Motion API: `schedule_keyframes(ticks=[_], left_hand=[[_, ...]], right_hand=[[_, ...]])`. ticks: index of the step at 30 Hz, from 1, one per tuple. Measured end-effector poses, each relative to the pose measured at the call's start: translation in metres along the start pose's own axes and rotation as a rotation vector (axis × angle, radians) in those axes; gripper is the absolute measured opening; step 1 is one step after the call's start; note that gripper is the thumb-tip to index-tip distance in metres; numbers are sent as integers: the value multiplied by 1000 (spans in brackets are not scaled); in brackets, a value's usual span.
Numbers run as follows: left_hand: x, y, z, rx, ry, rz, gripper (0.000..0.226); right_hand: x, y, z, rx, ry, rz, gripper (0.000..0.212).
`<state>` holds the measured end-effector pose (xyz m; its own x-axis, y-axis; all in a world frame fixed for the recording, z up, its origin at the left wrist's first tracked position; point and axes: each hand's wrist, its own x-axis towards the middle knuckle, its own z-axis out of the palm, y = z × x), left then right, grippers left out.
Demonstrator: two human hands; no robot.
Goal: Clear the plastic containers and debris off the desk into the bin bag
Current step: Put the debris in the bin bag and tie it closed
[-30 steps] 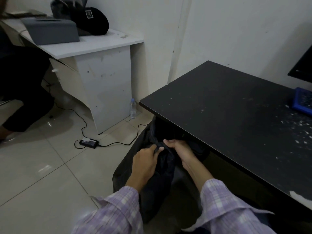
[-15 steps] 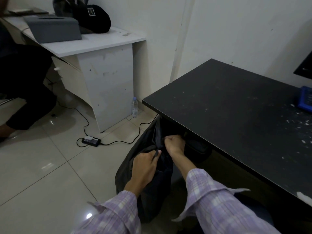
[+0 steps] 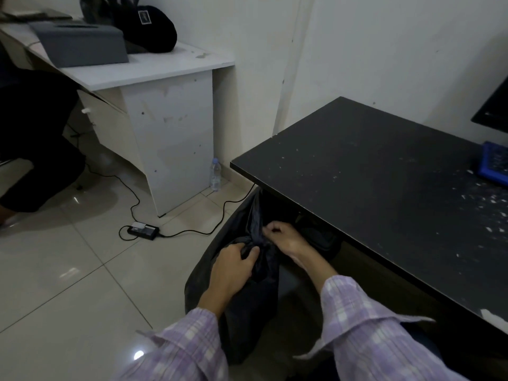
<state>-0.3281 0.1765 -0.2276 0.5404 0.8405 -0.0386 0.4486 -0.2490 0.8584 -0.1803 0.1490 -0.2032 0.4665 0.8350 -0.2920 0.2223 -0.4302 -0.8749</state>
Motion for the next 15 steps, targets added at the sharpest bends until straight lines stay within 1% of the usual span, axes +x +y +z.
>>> schedule_keyframes(ticks=[4, 6, 8, 10, 12, 13, 15], left_hand=[[8, 1, -4, -57, -82, -6, 26], [10, 1, -5, -46, -109, 0, 24], [10, 3, -5, -21, -151, 12, 29], [8, 7, -4, 53, -184, 26, 39], [7, 10, 1, 134, -183, 48, 43], [5, 12, 4, 119, -176, 61, 44], [5, 16, 9, -11, -160, 85, 45]], right_hand=[[-7, -11, -16, 171, -258, 132, 9], [-8, -15, -23, 193, -281, 158, 23], [-9, -14, -24, 124, -186, 152, 30], [-9, -12, -22, 41, -57, 138, 32], [-6, -8, -20, -57, 48, 96, 31], [-4, -8, -20, -124, 73, 71, 26], [-2, -10, -19, -233, 98, 30, 15]])
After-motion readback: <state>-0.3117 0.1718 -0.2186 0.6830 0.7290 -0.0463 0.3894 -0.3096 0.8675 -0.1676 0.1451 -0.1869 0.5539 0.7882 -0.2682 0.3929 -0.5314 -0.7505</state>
